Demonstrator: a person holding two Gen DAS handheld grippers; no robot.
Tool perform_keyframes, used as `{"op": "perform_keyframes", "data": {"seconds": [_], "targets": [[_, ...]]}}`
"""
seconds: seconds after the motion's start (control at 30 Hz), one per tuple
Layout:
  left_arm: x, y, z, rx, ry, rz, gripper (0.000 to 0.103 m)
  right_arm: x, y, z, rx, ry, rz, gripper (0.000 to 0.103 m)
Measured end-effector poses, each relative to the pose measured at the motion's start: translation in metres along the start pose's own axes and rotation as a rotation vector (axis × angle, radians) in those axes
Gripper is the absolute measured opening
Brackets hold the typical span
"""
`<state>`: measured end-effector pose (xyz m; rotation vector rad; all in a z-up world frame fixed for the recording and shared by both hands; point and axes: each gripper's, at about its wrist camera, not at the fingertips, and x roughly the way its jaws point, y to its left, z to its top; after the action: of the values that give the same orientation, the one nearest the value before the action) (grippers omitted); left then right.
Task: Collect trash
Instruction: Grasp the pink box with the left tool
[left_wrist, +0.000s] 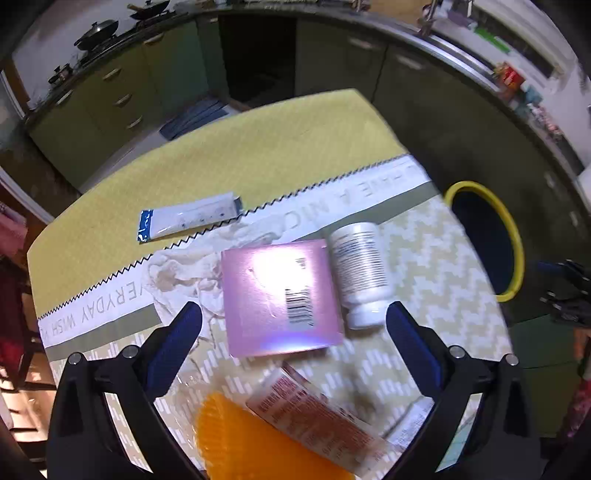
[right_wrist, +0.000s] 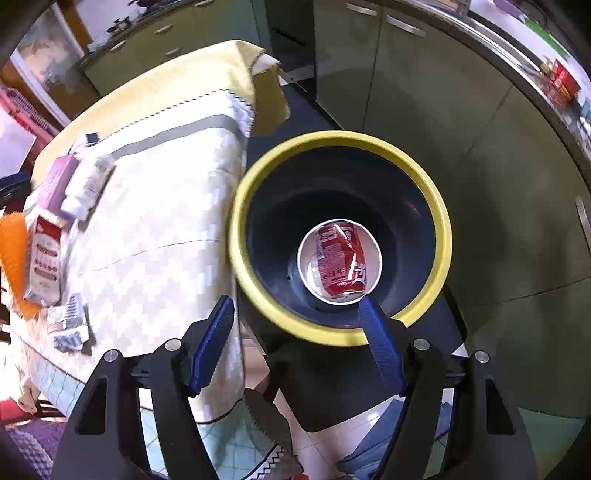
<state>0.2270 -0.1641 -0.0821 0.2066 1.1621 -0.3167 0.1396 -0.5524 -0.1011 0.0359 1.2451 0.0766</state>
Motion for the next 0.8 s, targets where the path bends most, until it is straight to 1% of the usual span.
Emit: {"op": "perform_keyframes", "data": {"seconds": [0.07, 0.13, 0.37, 0.5, 0.6, 0.67, 0.73, 0.8], "targets": [[0.010, 0.002, 0.001, -0.012, 0.026, 0.022, 0.095, -0.012, 0.007, -0.003, -0.013, -0.004, 0.006, 0.070], [0.018, 0.005, 0.002, -0.027, 0.052, 0.028, 0.095, -0.017, 0.012, -0.005, -0.028, -0.008, 0.013, 0.070], [0.035, 0.005, -0.001, -0.015, 0.091, 0.035, 0.095, -0.006, 0.032, -0.003, -0.060, 0.001, 0.029, 0.070], [0.044, 0.006, 0.001, -0.018, 0.116, 0.035, 0.086, -0.001, 0.037, -0.003, -0.071, 0.008, 0.031, 0.070], [0.050, 0.006, 0.002, -0.012, 0.126, 0.041, 0.084, -0.001, 0.039, -0.003, -0.075, 0.006, 0.032, 0.070], [0.054, 0.006, 0.003, -0.012, 0.133, 0.042, 0.081, -0.002, 0.040, -0.003, -0.074, 0.004, 0.032, 0.070], [0.058, 0.006, 0.002, -0.010, 0.141, 0.046, 0.075, -0.003, 0.040, -0.003, -0.075, 0.004, 0.033, 0.070], [0.060, 0.005, 0.003, -0.009, 0.139, 0.050, 0.074, -0.004, 0.040, -0.004, -0.076, 0.005, 0.034, 0.070]]}}
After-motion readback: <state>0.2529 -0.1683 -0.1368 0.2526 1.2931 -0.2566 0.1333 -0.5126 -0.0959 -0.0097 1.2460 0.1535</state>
